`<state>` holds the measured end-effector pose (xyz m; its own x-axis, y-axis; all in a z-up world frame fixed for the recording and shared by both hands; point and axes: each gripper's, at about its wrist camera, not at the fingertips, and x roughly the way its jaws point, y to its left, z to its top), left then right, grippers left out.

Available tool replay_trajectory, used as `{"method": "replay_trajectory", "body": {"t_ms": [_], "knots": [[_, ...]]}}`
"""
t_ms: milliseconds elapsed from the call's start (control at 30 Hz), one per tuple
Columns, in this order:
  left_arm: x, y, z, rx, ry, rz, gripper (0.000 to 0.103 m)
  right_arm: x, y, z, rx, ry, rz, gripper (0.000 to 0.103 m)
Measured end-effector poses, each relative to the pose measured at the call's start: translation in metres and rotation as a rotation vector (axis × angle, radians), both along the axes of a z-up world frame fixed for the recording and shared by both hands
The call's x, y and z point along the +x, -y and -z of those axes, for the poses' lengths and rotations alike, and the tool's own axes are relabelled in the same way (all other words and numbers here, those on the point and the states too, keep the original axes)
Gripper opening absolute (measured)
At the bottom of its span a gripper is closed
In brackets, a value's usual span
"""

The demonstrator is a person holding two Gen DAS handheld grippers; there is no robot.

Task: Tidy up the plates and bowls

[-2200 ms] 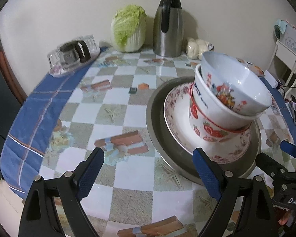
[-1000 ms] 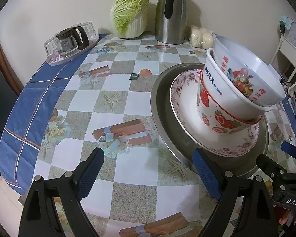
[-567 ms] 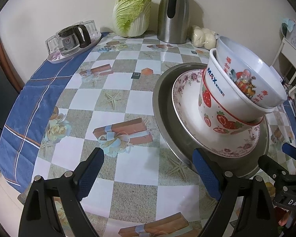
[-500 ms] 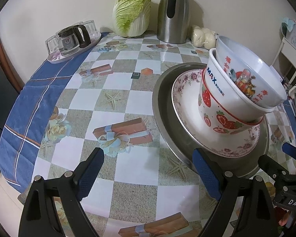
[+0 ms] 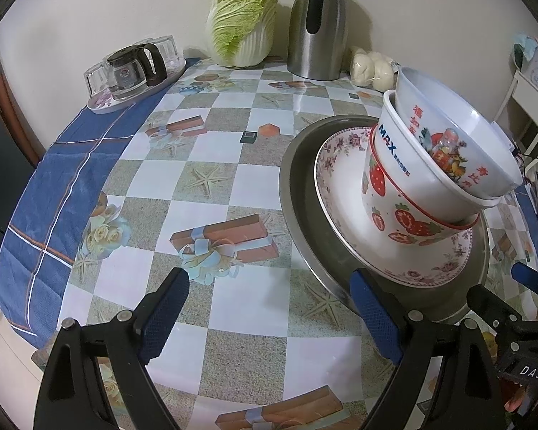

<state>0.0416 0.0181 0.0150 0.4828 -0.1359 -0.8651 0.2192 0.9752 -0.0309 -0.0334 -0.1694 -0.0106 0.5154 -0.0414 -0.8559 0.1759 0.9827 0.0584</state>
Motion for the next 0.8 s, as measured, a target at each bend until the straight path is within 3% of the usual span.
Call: {"method": "replay_trajectory", "body": {"t_ms": [800], "knots": [[0.0006,-0.0005,0.002,0.001,-0.011,-0.004,0.092,-0.0009,-0.0019,0.0016,0.0,-0.007,-0.007,0.103]]}}
